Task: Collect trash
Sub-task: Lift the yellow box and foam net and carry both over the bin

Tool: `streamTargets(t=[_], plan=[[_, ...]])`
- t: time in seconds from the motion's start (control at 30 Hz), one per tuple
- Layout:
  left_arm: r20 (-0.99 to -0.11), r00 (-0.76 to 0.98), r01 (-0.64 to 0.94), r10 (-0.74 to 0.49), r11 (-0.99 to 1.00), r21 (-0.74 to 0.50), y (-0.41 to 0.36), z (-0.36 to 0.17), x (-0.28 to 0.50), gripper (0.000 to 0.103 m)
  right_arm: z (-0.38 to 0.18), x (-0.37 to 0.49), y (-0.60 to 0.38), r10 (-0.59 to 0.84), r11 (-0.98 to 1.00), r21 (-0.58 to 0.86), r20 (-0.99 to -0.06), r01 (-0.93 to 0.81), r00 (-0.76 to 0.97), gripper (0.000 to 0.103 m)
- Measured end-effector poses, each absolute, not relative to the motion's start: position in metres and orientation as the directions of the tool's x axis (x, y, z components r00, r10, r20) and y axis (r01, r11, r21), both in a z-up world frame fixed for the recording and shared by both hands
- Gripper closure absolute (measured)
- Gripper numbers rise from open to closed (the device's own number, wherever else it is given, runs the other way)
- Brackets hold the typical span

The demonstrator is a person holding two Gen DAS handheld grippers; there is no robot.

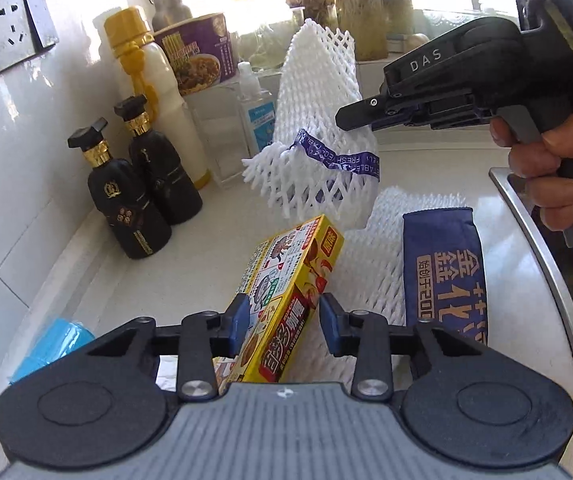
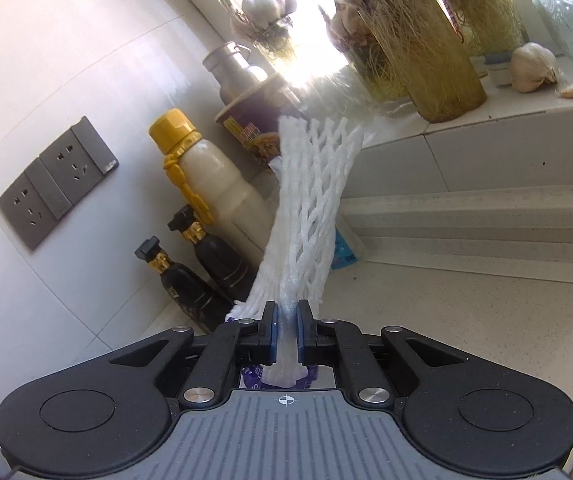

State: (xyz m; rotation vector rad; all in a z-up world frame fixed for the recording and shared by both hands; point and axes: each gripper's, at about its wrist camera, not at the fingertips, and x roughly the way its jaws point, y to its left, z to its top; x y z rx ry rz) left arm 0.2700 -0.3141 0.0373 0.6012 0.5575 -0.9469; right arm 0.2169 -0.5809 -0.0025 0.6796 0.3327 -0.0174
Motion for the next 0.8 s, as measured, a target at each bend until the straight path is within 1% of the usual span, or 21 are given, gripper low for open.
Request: streamTargets(t=[0.03, 0.13, 0.33, 0.57, 0.8], plan=[[-0.662, 0.488, 0.857, -0.569, 0.456, 0.240, -0.313, 0.040, 0.267, 0.075, 0.002, 0.214, -0.579, 0.093, 0.783, 0.611, -0.300, 0.117, 0.949, 0.094], [-0.627, 0.547, 0.821, -0.555, 0.504, 0.270, -0.307, 0.047, 0.264, 0.078, 0.017, 0.203, -0.575, 0.099, 0.794, 0.601, -0.274, 0.090, 0.957, 0.094], [-0.572, 0.604, 0.771, -0.554, 0.587, 0.247, -0.290, 0.070, 0.257, 0.082, 0.041, 0.187, -0.563, 0.111, 0.820, 0.570, -0.244, 0.050, 0.964, 0.094], [-0.521, 0.652, 0.728, -0.551, 0.648, 0.225, -0.276, 0.091, 0.244, 0.084, 0.064, 0.172, -0.545, 0.130, 0.839, 0.544, -0.221, 0.011, 0.966, 0.094], [-0.477, 0.700, 0.675, -0.531, 0.711, 0.198, -0.257, 0.108, 0.227, 0.084, 0.077, 0.157, -0.515, 0.147, 0.874, 0.486, -0.233, -0.016, 0.961, 0.094]])
